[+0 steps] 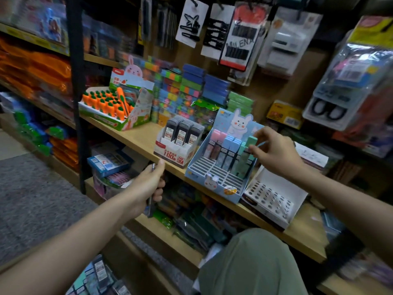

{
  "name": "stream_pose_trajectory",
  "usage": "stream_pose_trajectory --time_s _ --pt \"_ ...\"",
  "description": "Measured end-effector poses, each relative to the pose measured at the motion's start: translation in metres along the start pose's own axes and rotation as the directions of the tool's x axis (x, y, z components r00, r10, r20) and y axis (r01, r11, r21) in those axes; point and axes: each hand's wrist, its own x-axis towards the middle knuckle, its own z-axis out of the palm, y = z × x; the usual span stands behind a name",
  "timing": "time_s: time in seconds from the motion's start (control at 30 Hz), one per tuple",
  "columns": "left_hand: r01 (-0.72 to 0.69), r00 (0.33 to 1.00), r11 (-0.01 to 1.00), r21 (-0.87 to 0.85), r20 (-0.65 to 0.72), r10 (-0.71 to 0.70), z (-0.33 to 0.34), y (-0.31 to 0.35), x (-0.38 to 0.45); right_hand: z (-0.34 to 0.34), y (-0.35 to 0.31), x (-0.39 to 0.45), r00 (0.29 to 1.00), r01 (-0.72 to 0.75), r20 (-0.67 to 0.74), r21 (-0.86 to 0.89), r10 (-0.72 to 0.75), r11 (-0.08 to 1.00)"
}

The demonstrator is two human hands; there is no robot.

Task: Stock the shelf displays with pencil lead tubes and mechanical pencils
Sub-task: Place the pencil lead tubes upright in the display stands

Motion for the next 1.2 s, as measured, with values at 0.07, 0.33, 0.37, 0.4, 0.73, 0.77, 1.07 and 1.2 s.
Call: stream_pose_trajectory --time_s 0.07,0.33,0.37,0.4,0.73,0.77,1.07,1.2 --pt "0.015 1.0 0.999 -0.03 0.014 -0.014 0.004 0.002 -0.001 0.006 0.005 -0.005 1.0 -0.003 0.001 -0.016 0.003 1.0" --pt "-0.076 0.992 0.996 0.041 0.108 0.072 0.008 0.006 -0.009 0.021 0.008 -0.005 0.999 -0.028 0.023 -0.043 0.029 0.999" --pt "-0.099 0.989 0.993 0.069 0.119 0.09 0.008 0.006 -0.01 0.022 0.007 -0.004 0.999 -0.034 0.025 -0.035 0.035 0.999" --pt "-0.113 0.987 0.991 0.073 0.125 0.103 0.008 0.005 -0.01 0.023 0.007 -0.003 0.999 -0.039 0.025 -0.027 0.04 0.999" --pt "-0.113 0.974 0.986 -0.122 0.182 0.134 0.003 0.0 -0.004 0.044 0.01 -0.008 0.998 -0.051 -0.045 -0.044 0.049 0.998" --pt "-0.114 0.977 0.985 -0.13 0.167 0.135 0.002 0.0 -0.002 0.046 0.01 -0.01 0.997 -0.042 -0.071 -0.052 0.039 0.998" --pt "-0.18 0.973 0.978 -0.11 0.124 0.193 -0.001 0.0 0.002 0.045 -0.001 -0.013 0.99 0.01 -0.135 -0.112 -0.025 0.994" --pt "-0.26 0.958 0.965 0.032 0.132 0.254 -0.001 0.003 0.002 0.054 -0.046 -0.007 0.996 0.09 -0.014 0.076 -0.089 0.993"
